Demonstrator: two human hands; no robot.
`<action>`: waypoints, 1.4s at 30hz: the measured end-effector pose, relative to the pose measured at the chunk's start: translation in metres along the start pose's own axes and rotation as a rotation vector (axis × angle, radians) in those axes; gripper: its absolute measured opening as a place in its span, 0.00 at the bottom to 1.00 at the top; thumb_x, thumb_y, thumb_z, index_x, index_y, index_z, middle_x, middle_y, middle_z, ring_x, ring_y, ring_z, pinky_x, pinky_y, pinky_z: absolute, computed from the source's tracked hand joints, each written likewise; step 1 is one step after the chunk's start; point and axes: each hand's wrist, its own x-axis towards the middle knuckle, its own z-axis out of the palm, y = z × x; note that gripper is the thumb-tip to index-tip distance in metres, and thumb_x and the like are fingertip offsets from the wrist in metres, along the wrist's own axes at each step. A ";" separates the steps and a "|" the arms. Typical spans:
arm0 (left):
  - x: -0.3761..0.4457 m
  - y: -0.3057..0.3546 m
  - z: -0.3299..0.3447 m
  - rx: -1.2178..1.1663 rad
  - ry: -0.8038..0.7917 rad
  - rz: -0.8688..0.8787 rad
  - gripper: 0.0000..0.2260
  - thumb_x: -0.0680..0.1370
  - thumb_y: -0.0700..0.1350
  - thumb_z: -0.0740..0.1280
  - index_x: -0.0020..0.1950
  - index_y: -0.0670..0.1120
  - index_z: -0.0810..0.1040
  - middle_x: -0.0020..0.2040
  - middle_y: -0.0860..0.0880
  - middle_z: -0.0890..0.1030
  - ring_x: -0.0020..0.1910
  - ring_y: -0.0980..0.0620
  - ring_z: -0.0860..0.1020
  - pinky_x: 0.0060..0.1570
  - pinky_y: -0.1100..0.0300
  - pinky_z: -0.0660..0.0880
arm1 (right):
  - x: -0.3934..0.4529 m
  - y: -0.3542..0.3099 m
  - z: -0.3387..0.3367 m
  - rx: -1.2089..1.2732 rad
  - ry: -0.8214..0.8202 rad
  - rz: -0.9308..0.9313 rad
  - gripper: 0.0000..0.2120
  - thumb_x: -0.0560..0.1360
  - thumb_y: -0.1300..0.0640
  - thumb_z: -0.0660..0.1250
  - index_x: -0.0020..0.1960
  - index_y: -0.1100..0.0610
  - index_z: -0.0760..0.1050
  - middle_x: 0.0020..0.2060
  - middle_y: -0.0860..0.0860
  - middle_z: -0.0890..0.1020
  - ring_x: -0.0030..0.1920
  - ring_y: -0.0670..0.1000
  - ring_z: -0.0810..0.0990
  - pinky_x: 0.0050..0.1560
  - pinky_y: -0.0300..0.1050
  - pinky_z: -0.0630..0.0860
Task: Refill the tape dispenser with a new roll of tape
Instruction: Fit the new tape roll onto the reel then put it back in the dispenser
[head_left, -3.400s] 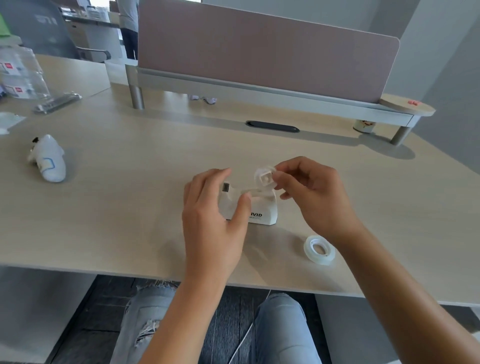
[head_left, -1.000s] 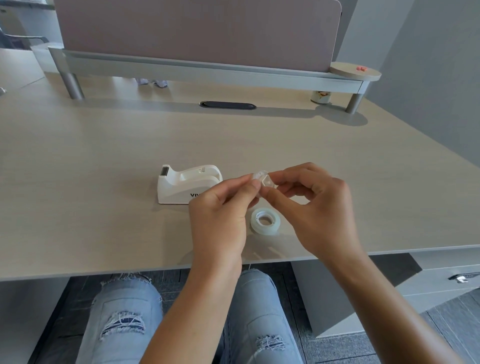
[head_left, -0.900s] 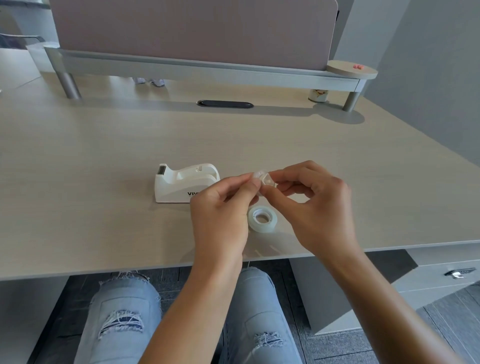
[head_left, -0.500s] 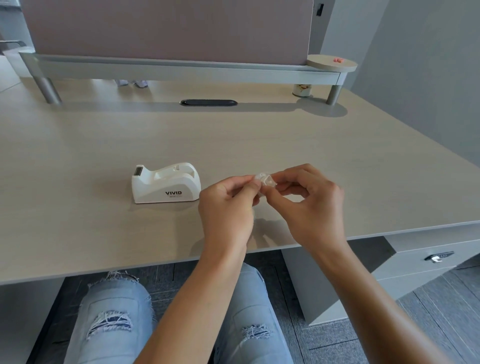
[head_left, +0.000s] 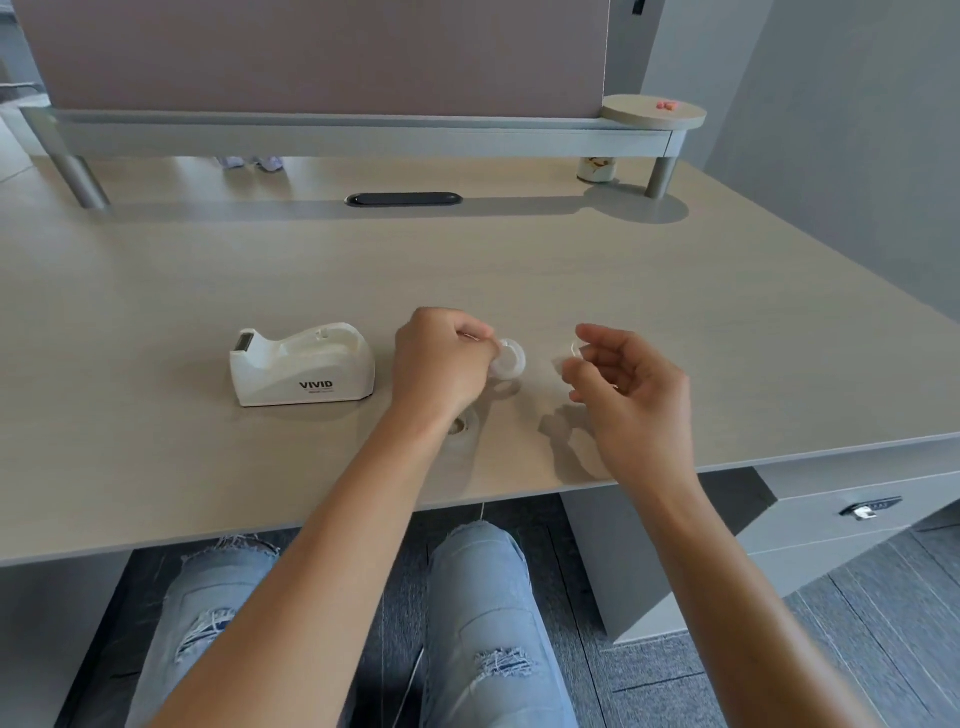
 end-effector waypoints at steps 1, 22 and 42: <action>0.004 0.000 0.003 0.050 -0.005 0.000 0.04 0.72 0.43 0.76 0.45 0.50 0.89 0.46 0.50 0.89 0.50 0.48 0.86 0.56 0.54 0.83 | 0.001 0.002 0.000 -0.018 -0.006 0.001 0.10 0.78 0.61 0.73 0.59 0.54 0.85 0.42 0.47 0.85 0.41 0.44 0.85 0.44 0.41 0.84; -0.095 -0.065 -0.055 0.460 -0.060 0.533 0.19 0.74 0.35 0.66 0.63 0.44 0.83 0.66 0.49 0.81 0.66 0.49 0.78 0.65 0.55 0.74 | -0.010 0.005 0.012 -0.262 -0.031 -0.046 0.08 0.78 0.53 0.72 0.57 0.52 0.85 0.43 0.43 0.86 0.44 0.46 0.86 0.49 0.49 0.84; -0.131 -0.055 -0.059 -0.452 0.118 0.217 0.03 0.78 0.42 0.76 0.50 0.47 0.88 0.47 0.50 0.90 0.48 0.52 0.88 0.52 0.58 0.82 | -0.092 -0.019 0.014 0.142 -0.188 -0.134 0.08 0.77 0.61 0.76 0.53 0.51 0.85 0.42 0.44 0.86 0.43 0.44 0.83 0.45 0.42 0.83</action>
